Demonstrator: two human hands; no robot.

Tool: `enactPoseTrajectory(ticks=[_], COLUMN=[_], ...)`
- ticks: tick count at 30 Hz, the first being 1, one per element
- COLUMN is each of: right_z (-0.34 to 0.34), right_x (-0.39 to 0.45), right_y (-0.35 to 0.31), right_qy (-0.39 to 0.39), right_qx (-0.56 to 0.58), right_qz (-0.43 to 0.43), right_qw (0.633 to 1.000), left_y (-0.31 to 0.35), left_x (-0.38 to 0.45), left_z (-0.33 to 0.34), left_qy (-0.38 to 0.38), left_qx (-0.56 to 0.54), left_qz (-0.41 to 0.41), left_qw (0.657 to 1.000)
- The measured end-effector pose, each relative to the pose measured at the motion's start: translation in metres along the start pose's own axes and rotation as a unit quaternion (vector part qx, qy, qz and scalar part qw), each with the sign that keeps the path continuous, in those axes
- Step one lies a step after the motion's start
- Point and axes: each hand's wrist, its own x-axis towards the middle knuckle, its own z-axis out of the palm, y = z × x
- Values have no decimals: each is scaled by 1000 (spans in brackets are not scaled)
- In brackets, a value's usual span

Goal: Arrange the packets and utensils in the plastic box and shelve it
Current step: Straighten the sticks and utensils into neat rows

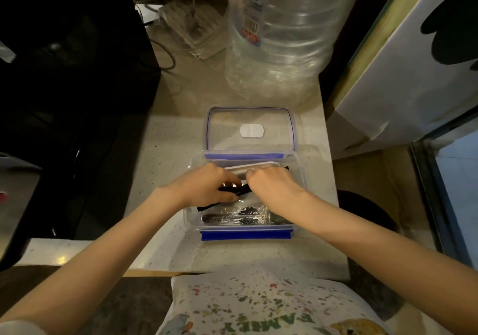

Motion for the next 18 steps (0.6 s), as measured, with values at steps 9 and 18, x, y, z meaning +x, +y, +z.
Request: enactPoseTrajectory(ticks=[9,18], right_z=[10,11], right_x=[-8,-10], right_y=[13,15], right_qy=[68,80], right_qx=[53,61], right_qz=[-30,-56], right_qw=[996,993], left_y=[8,13], left_x=[0,-3], left_z=[13,20], left_qy=[98,123], left_qx=[96,93], left_qz=[-33,-68], left_qw=[990,986])
